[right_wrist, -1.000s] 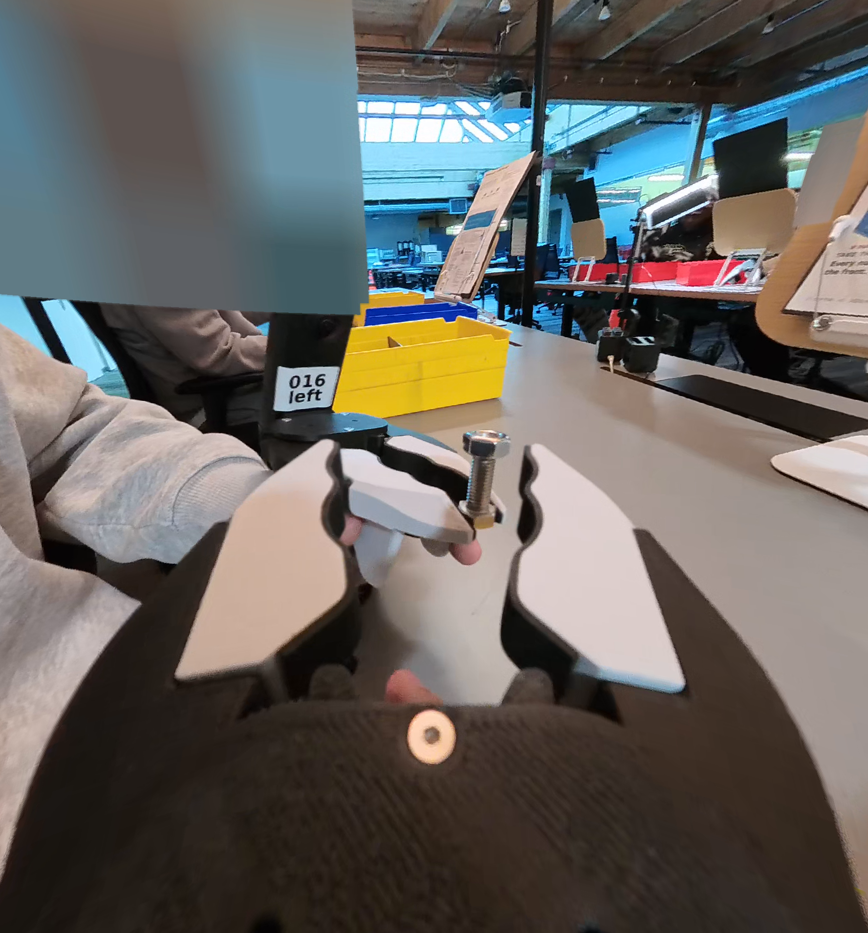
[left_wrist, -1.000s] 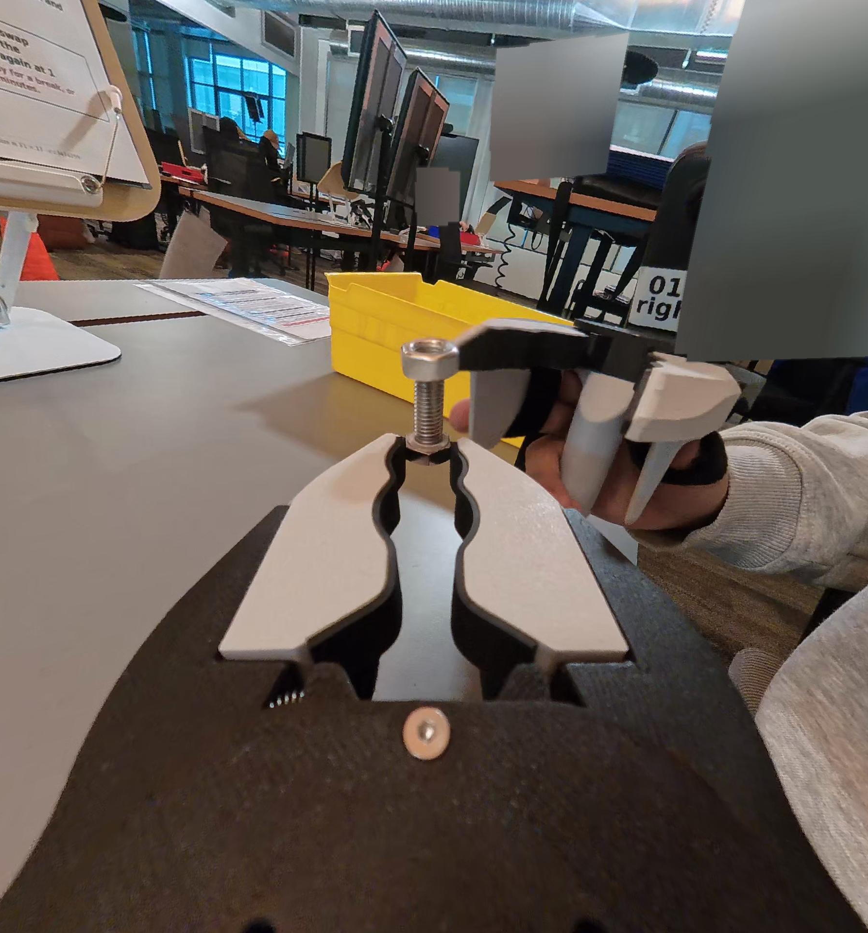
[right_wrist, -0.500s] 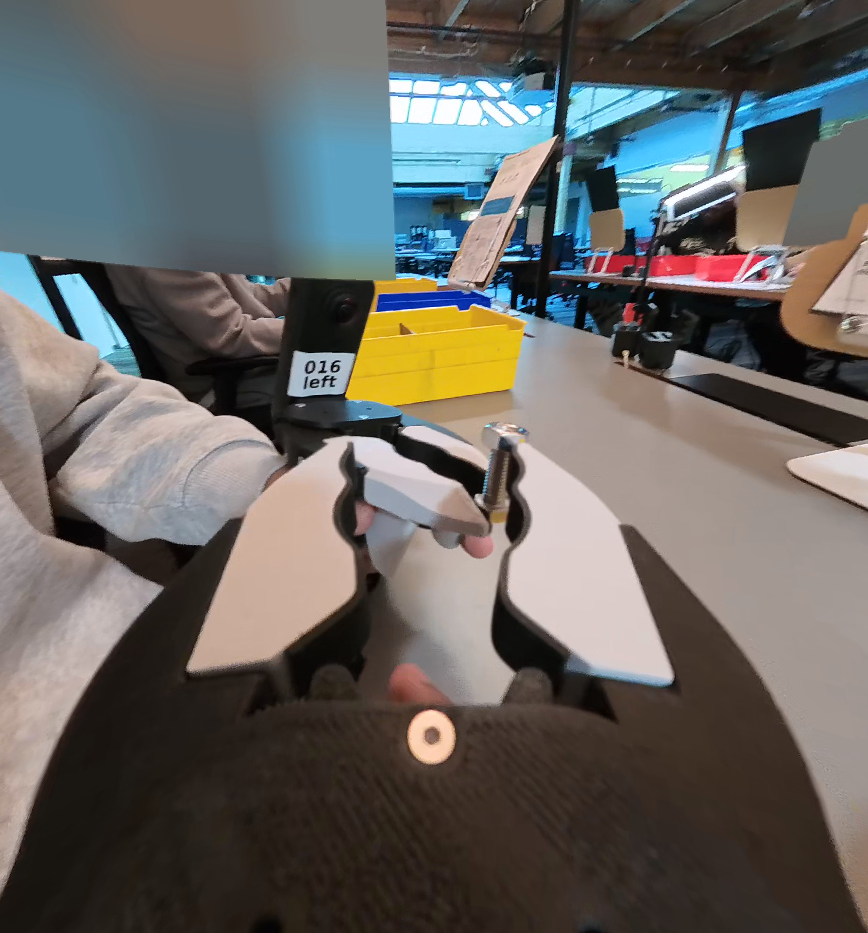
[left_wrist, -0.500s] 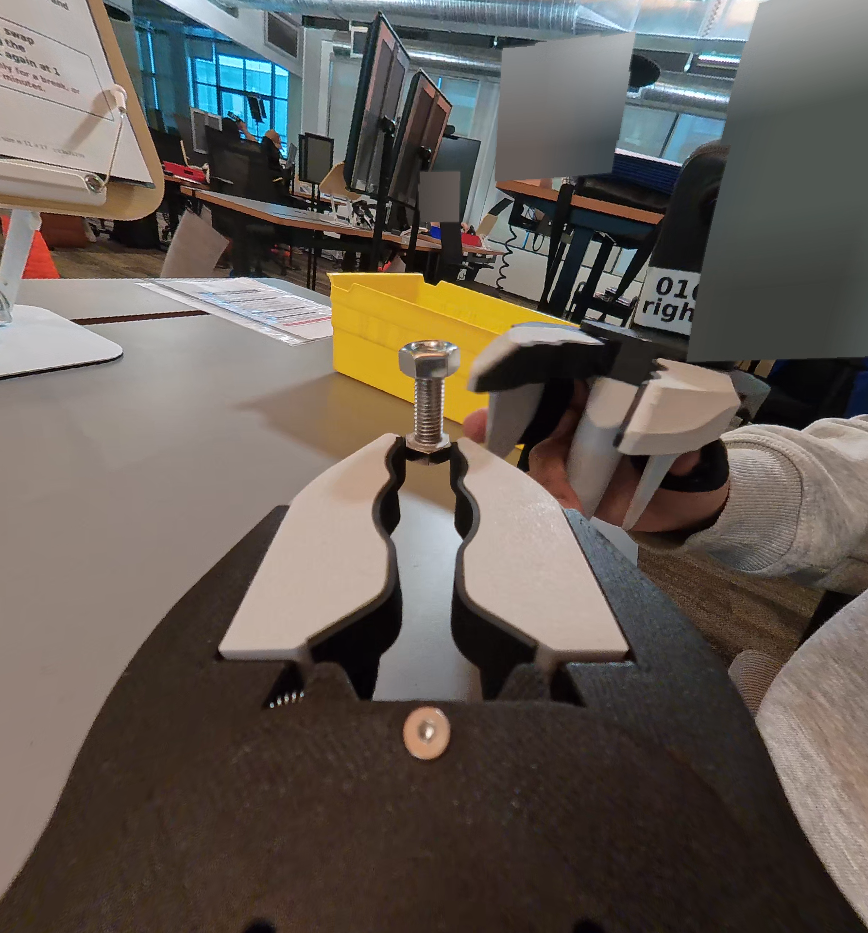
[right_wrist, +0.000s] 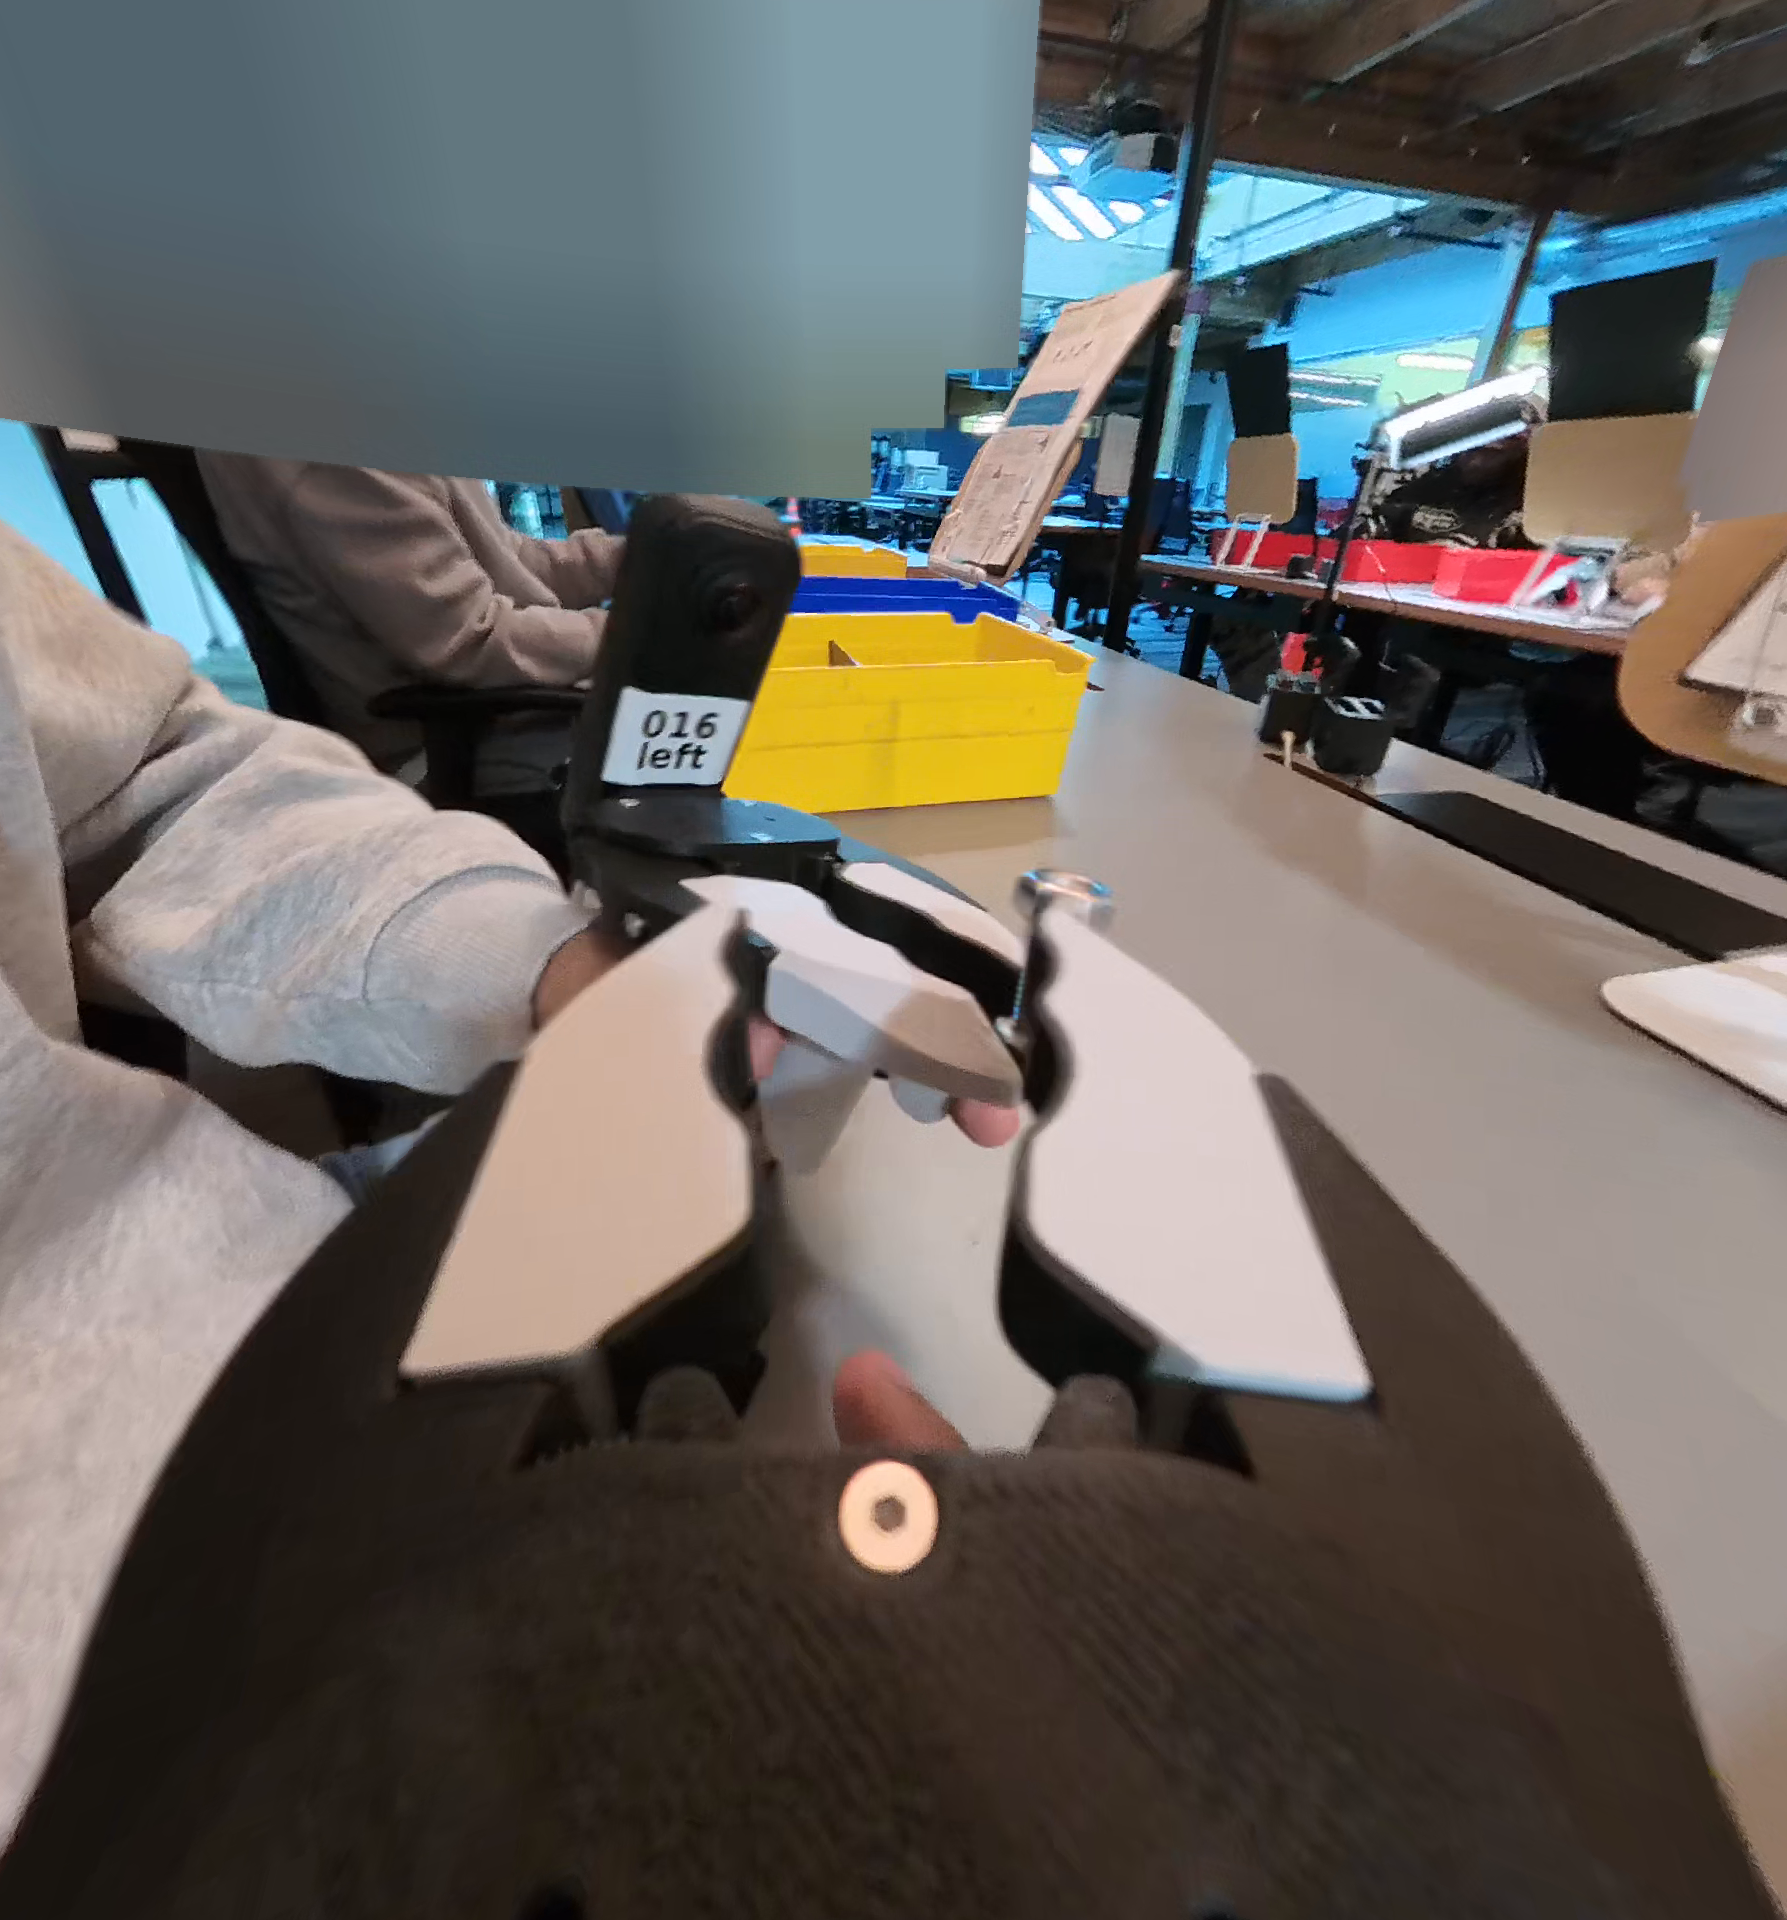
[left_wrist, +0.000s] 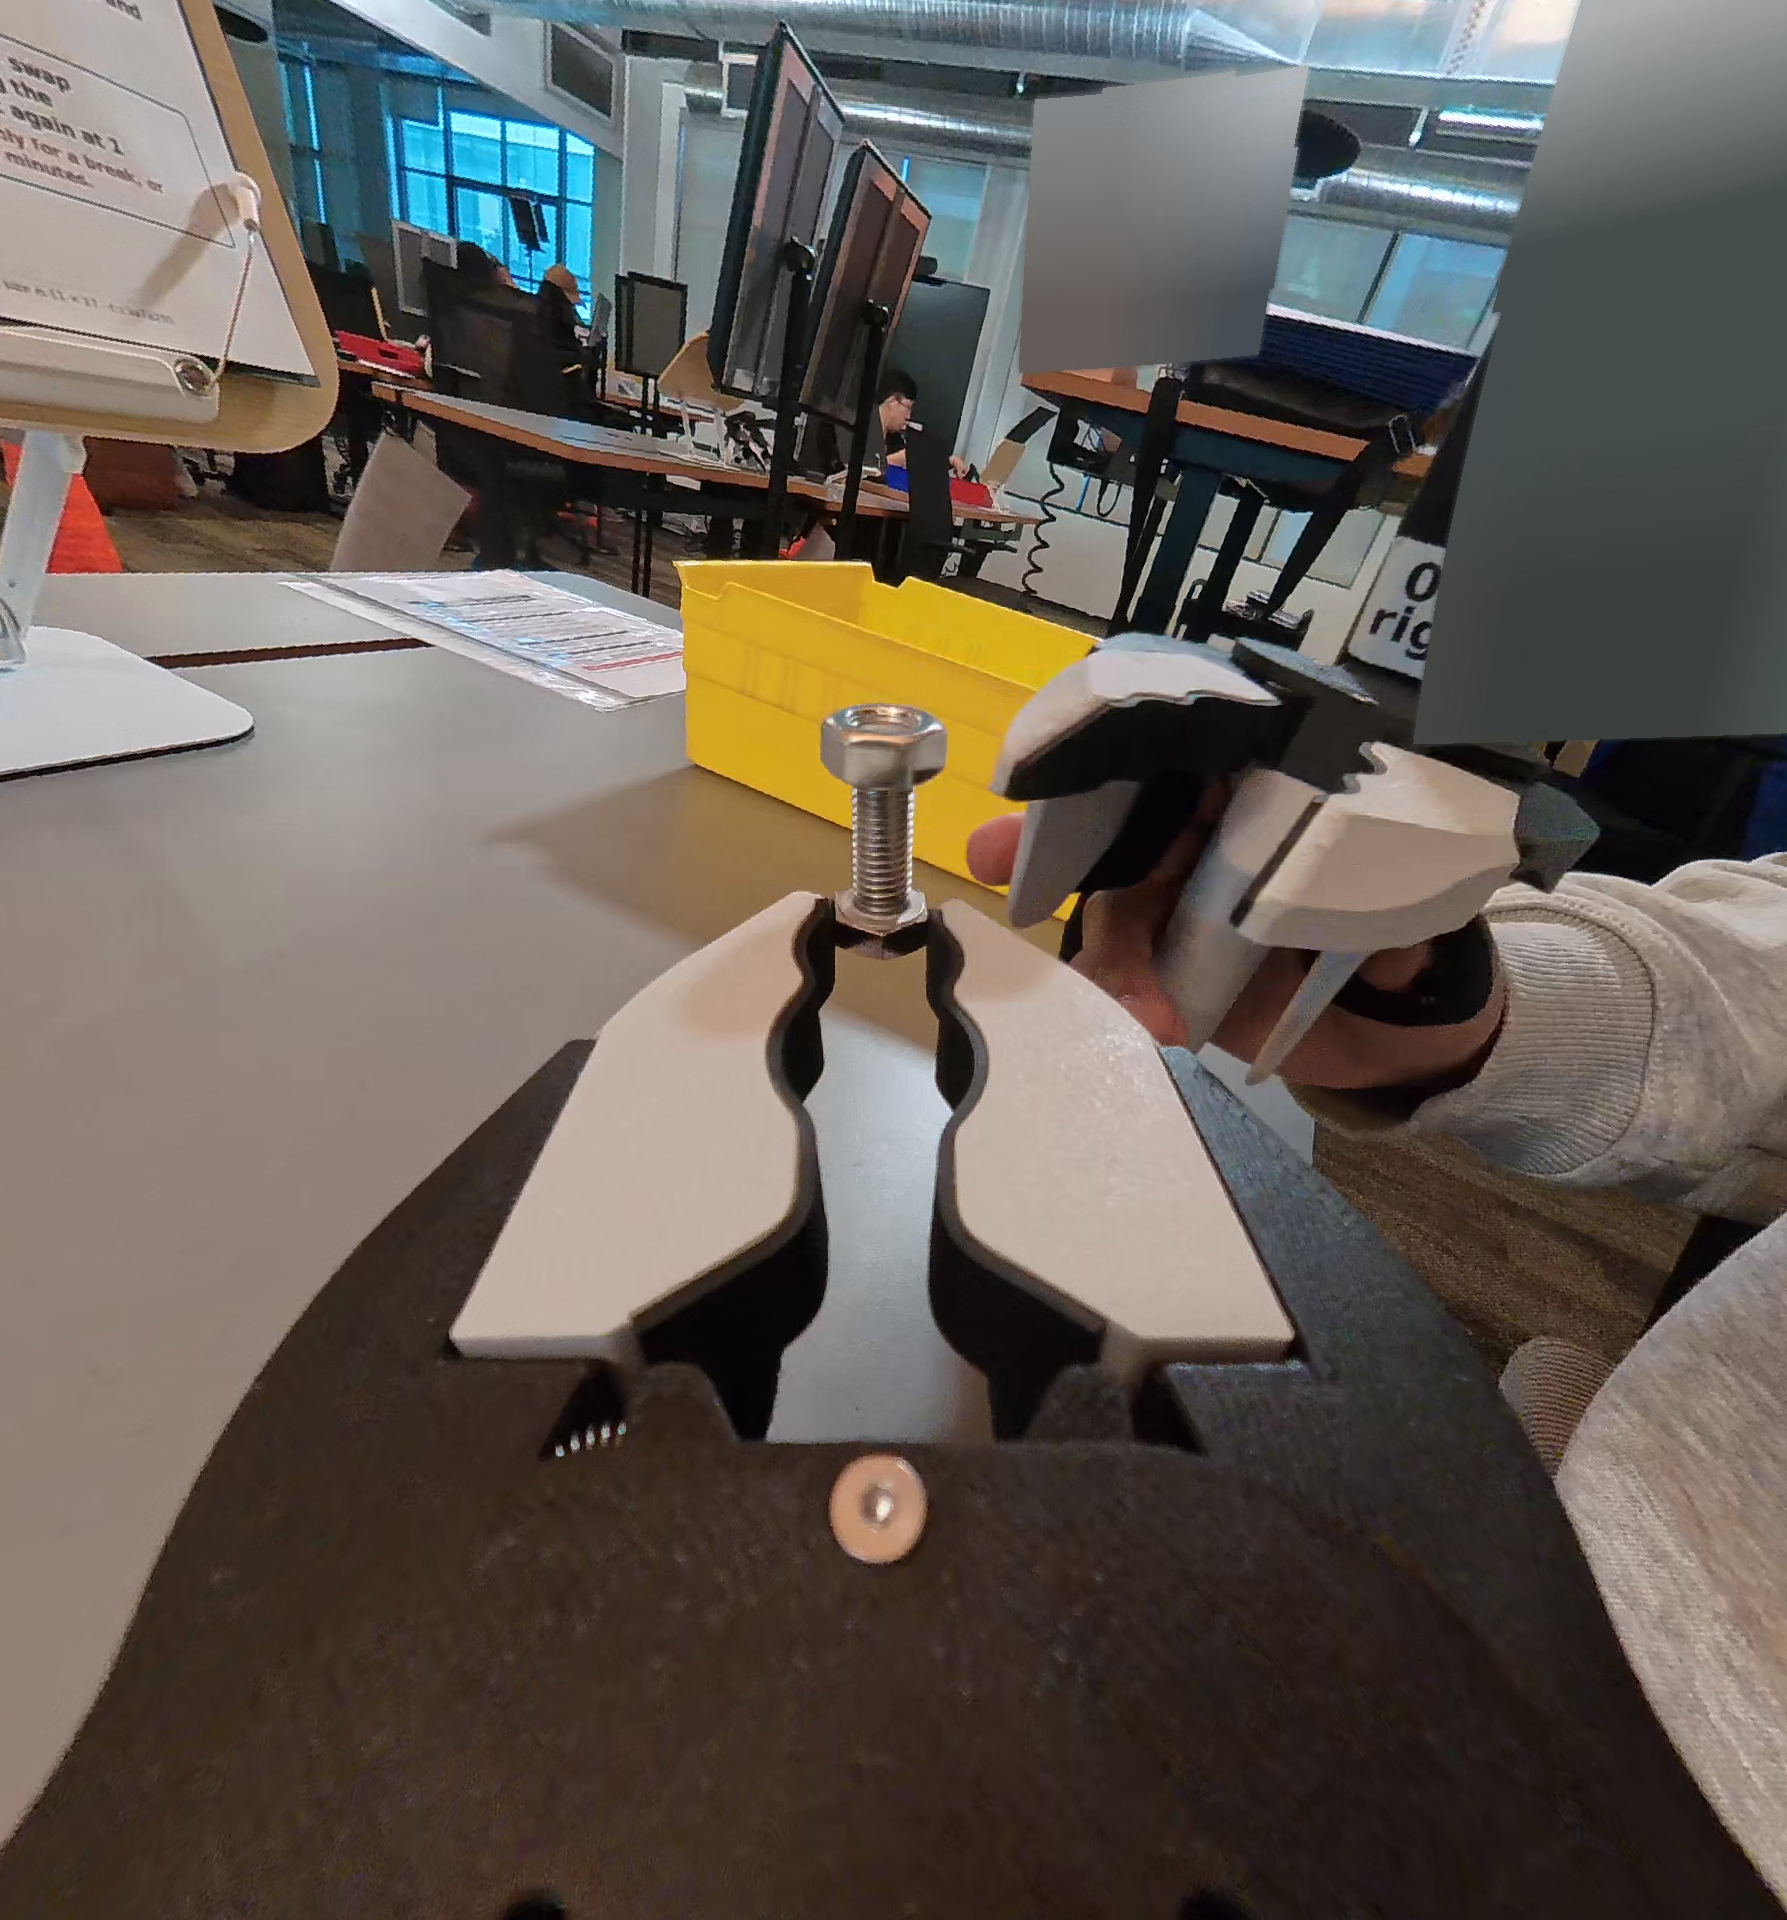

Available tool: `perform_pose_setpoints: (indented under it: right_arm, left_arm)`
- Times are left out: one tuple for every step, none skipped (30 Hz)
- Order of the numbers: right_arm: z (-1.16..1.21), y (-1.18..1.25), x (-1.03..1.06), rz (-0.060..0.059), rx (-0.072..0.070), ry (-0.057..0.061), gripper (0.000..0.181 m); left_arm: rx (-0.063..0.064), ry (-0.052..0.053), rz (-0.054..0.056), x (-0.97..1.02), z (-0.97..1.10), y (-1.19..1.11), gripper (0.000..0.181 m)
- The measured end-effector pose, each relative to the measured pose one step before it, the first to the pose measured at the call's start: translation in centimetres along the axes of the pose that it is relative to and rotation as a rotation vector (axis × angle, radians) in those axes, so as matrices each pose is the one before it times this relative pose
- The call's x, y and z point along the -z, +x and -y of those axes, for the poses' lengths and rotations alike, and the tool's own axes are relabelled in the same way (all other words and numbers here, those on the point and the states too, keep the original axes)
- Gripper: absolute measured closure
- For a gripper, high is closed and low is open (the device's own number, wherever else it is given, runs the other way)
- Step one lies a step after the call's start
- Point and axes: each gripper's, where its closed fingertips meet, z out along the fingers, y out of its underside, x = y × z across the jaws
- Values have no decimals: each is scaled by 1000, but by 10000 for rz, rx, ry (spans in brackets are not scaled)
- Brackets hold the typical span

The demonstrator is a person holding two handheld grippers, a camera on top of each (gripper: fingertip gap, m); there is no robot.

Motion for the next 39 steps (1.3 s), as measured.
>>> perform_pose_setpoints:
  right_arm:
    - [48,-197,99,68,226,-75,144]
    - [-10,38,40,-78,137,-48,146]
    - [-47,103,-9,-84,61,-9,145]
    - [-36,97,-33,-60,-29,15,143]
    - [10,163,-36,-90,-74,38,138]
    - [50,201,-31,-116,-65,60,132]
    - [82,233,9,-146,-28,80,125]
    - [133,239,29,-156,16,99,119]
    - [118,161,27,-97,19,87,114]
    - [59,20,8,3,-18,45,112]
    - [-42,-132,-43,101,-61,-4,112]
    - [-126,-228,-66,153,-84,-51,113]
    - [-126,-311,-59,198,-61,-69,117]
    - [-57,-365,-1,219,-18,-67,122]
    - [-16,-307,46,180,26,-85,134]
    - [-17,-51,35,13,41,-85,141]
    - [36,197,34,-160,73,-7,139]
    - [151,223,71,-159,94,101,136]
    - [187,190,68,-117,36,138,133]
    - [136,238,22,-132,-41,105,129]
    - [43,263,-10,-147,-76,77,122]
    - [-13,218,-50,-111,-75,59,114]
    - [-114,72,-68,-21,-83,6,109]
    - [-180,-148,-85,110,-92,-66,107]
    - [-171,-353,-73,235,-78,-100,110]
    - [-104,-454,-27,276,-56,-107,117]
    - [-37,-423,52,251,-26,-114,127]
    - [-89,-360,72,217,-11,-162,142]
    - [-109,-75,41,35,-37,-144,149]
    - [-37,146,56,-90,3,-44,149]
    - [81,207,75,-108,33,69,150]
    - [128,215,95,-96,2,112,149]
    - [78,207,66,-83,-70,83,147]
    - [22,250,72,-97,-129,32,147]
    - [-15,288,49,-128,-132,18,146]
    - [-54,370,47,-174,-114,2,144]
    - [-108,449,58,-237,-83,-33,143]
    - [-139,472,48,-244,-51,-65,143]
    - [-131,324,43,-146,-55,-59,142]
  left_arm:
    - [4,6,-6,-4,8,10,164]
    - [-10,-6,-2,-1,-10,9,164]
    - [-15,-3,-2,-3,-2,29,164]
    - [-15,-3,0,5,-1,21,164]
    - [-8,-2,2,10,-6,9,164]
    - [-2,-8,-9,-4,-11,14,164]
    - [-2,-3,0,-16,-6,7,164]
    - [0,2,0,-6,4,-9,164]
    - [5,-5,-2,-1,-4,-3,164]
    - [8,6,5,14,0,-11,164]
    - [7,4,7,2,9,-17,164]
    - [9,-1,15,14,3,-30,164]
    - [5,7,-3,4,15,-18,164]
    - [-1,-10,-1,-2,-13,4,164]
    - [-7,7,-2,-9,6,10,164]
    - [-8,-6,-4,0,-11,13,164]
    - [-9,-4,-7,-7,-1,30,164]
    - [-9,-2,-1,6,-4,4,164]
    - [-4,0,1,4,-2,5,164]
    - [1,-2,-1,-3,-1,-7,164]
    - [5,-4,-4,-10,-5,3,164]
    - [5,-1,3,6,2,-13,164]
    - [6,-1,5,-3,0,-11,164]
    - [6,-7,12,-4,-15,-32,164]
    - [0,11,22,19,27,-39,164]
    - [5,-25,18,5,-26,-46,164]
    - [15,-14,9,-16,-11,-33,164]
    - [5,-2,5,-3,-10,-14,164]
    - [-5,-5,1,-1,0,11,164]
    - [-11,-4,-2,-11,-9,12,164]
    - [-11,-3,-4,2,1,20,164]
    - [-9,-6,-3,-10,-11,15,164]
    - [-5,-10,-5,-7,-17,19,164]
    - [-7,-12,-6,-15,-10,26,164]
    - [-12,-13,-10,-14,-21,26,164]
    - [-15,-22,-16,-12,-26,46,164]
    - [-26,-38,-25,-27,-41,64,164]
    - [-47,-39,-27,-32,-49,87,164]
    - [-66,-37,-32,-40,-43,116,164]
